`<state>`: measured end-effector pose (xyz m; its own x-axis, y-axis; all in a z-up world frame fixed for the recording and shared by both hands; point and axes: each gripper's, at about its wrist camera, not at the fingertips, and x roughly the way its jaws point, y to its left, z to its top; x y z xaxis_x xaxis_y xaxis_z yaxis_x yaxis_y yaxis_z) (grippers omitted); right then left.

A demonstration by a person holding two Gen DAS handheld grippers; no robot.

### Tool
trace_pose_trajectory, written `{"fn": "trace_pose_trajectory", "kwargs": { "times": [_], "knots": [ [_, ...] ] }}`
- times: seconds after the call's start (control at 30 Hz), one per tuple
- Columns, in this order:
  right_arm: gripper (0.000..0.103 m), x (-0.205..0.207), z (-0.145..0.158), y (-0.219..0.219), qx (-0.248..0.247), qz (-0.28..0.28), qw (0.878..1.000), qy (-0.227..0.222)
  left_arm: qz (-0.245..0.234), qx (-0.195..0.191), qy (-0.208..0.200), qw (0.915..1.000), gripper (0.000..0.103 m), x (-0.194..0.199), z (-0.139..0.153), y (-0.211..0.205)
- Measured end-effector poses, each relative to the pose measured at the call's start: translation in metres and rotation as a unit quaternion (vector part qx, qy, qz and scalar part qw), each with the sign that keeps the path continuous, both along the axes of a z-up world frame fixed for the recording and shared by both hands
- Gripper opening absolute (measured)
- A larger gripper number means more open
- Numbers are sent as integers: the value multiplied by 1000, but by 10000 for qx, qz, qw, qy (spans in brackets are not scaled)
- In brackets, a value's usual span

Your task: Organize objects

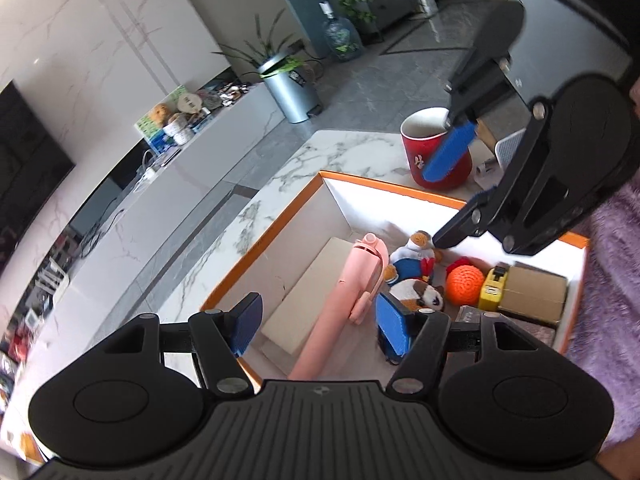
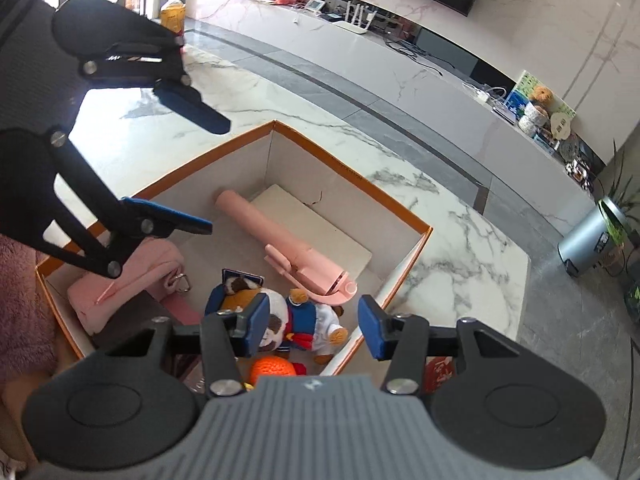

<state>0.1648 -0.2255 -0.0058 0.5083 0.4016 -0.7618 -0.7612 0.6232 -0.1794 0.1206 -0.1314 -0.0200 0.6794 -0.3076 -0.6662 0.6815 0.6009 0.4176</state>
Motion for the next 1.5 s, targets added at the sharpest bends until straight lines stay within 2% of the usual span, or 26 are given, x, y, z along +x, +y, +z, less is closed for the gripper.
{"fn": "trace_pose_trajectory", "kwargs": {
  "times": [0.13, 0.23, 0.4, 0.47, 0.6, 0.7, 0.83, 1.03, 1.3, 1.5],
  "knots": [
    [51, -22, -3, -6, 561, -636, 9964, 64, 496, -510, 53, 9975, 74, -20, 8, 12],
    [51, -40, -4, -12, 999, -1121, 9886, 85, 936, -894, -13, 9916, 74, -33, 12, 22],
    [51, -72, -6, -15, 1538, -1672, 9738, -115, 1521, -1659, -122, 9743, 76, -56, 13, 39],
    [58, -85, -9, -16, 1749, -1884, 9661, -225, 1710, -1797, -221, 9685, 79, -64, 11, 42],
    [62, -103, -17, -16, 1943, -2208, 9552, -324, 2044, -1861, -414, 9601, 85, -75, 7, 45],
    [67, -110, -23, -20, 2020, -2446, 9477, -355, 2353, -2012, -440, 9498, 87, -77, 6, 49],
    [80, -117, -28, -29, 2264, -2623, 9377, -248, 2587, -2126, -555, 9406, 89, -83, -1, 49],
    [83, -130, -45, -34, 2251, -2717, 9343, -509, 2748, -2014, -607, 9382, 89, -89, -19, 40],
    [84, -129, -62, -36, 2102, -2598, 9403, -645, 2867, -1835, -497, 9390, 89, -90, -37, 37],
    [86, -136, -68, -35, 2113, -2367, 9438, -928, 2951, -1897, -520, 9350, 89, -91, -41, 41]
  ]
}}
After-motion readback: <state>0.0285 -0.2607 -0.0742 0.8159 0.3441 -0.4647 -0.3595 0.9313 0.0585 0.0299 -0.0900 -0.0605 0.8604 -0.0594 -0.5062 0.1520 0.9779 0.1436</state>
